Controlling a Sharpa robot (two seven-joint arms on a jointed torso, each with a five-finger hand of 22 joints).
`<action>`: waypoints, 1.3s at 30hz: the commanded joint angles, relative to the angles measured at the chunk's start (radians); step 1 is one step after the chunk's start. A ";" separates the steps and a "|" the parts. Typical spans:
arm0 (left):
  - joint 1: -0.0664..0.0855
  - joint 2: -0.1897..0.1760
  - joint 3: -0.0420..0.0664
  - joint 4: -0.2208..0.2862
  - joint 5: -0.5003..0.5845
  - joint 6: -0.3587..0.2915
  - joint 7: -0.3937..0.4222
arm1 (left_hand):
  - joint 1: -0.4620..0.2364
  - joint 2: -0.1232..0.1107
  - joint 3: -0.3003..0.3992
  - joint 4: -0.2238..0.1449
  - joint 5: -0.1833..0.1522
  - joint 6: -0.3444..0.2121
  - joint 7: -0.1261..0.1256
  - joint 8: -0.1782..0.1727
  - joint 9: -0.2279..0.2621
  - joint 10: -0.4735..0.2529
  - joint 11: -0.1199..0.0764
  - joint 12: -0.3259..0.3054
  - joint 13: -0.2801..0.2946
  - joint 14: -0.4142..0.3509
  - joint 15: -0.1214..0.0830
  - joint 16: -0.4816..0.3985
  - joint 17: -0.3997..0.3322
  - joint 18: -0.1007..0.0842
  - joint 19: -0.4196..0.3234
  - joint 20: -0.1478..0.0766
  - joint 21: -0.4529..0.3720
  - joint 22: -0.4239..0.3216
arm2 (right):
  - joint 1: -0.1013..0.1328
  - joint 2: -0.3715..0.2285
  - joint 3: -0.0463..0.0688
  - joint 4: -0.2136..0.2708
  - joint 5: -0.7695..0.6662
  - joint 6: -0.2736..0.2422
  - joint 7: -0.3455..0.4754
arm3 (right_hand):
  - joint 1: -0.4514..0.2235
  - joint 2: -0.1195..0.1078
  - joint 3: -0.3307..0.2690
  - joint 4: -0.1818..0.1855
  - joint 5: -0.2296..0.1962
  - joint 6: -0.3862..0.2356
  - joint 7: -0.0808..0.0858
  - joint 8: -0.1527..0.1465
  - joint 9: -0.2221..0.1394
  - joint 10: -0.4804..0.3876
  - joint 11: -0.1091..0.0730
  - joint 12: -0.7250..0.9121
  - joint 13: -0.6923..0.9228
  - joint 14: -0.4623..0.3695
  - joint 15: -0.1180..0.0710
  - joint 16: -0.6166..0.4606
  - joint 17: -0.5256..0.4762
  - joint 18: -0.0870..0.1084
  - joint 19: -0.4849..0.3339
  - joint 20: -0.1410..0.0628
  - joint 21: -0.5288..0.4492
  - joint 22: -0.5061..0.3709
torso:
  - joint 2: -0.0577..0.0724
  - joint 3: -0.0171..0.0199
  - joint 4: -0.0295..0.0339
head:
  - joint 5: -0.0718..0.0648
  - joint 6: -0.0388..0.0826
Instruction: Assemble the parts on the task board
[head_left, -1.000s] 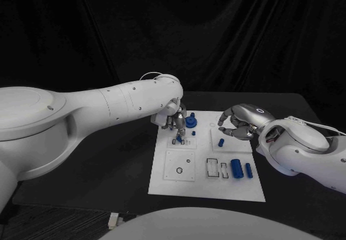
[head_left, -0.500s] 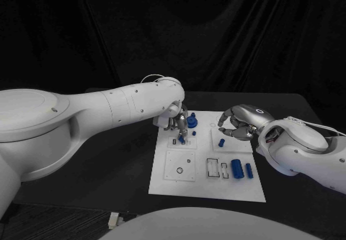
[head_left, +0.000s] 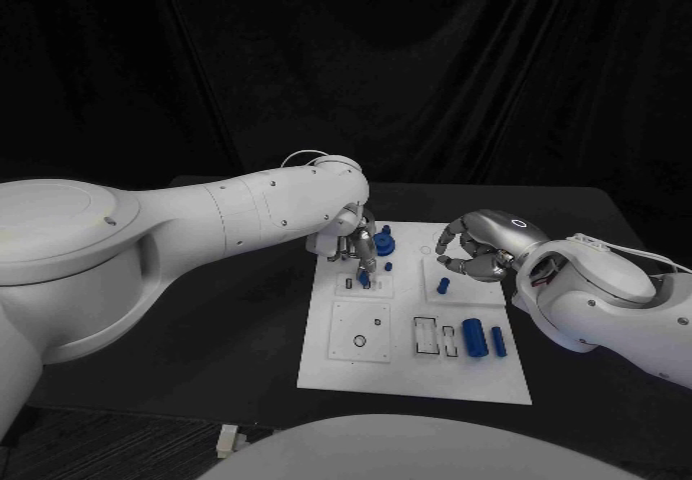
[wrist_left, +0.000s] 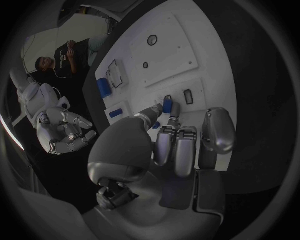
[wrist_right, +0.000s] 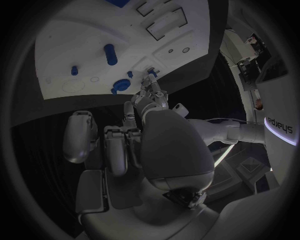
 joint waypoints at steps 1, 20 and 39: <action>-0.003 0.002 0.001 0.000 0.002 0.002 0.007 | -0.007 -0.001 0.001 0.007 -0.005 0.053 -0.046 -0.005 0.000 0.030 -0.005 -0.005 0.147 0.108 -0.007 0.003 0.263 -0.012 0.003 -0.004 -0.007 0.150 | -0.003 0.000 0.000 0.000 -0.003 0.004 0.001 | 0.001 -0.011 0.005 0.002 -0.005 0.000 0.001 0.000 0.001 0.108 0.006 0.004 0.264 0.105 0.010 0.003 0.263 0.019 -0.006 -0.003 -0.006 0.163 | 0.000 0.0002 -0.0002 | 0.001 0.000; -0.013 -0.004 0.001 0.005 0.002 0.005 0.007 | -0.015 0.000 -0.001 0.011 -0.013 0.056 -0.046 -0.012 0.001 0.027 -0.005 -0.011 0.142 0.107 -0.007 0.002 0.262 -0.010 -0.001 -0.004 -0.018 0.147 | -0.008 0.005 0.000 -0.005 -0.003 0.012 -0.001 | 0.003 -0.012 0.010 0.002 -0.005 0.001 0.001 0.000 0.002 0.108 0.006 0.004 0.264 0.105 0.010 0.003 0.263 0.022 -0.014 -0.003 -0.021 0.158 | 0.000 0.0003 -0.0004 | 0.004 0.000; -0.016 -0.008 0.001 0.006 0.002 -0.011 0.010 | -0.100 0.001 -0.064 0.085 -0.063 0.076 -0.042 -0.061 0.005 0.025 0.000 -0.018 0.140 0.103 -0.003 -0.005 0.255 -0.008 0.000 -0.001 -0.042 0.144 | -0.010 0.008 0.000 -0.009 -0.003 0.016 0.000 | 0.002 -0.012 0.012 0.002 -0.005 0.001 0.002 0.000 0.002 0.108 0.006 0.004 0.264 0.105 0.010 0.003 0.263 0.023 -0.017 -0.003 -0.028 0.156 | 0.000 0.0003 -0.0003 | 0.007 0.000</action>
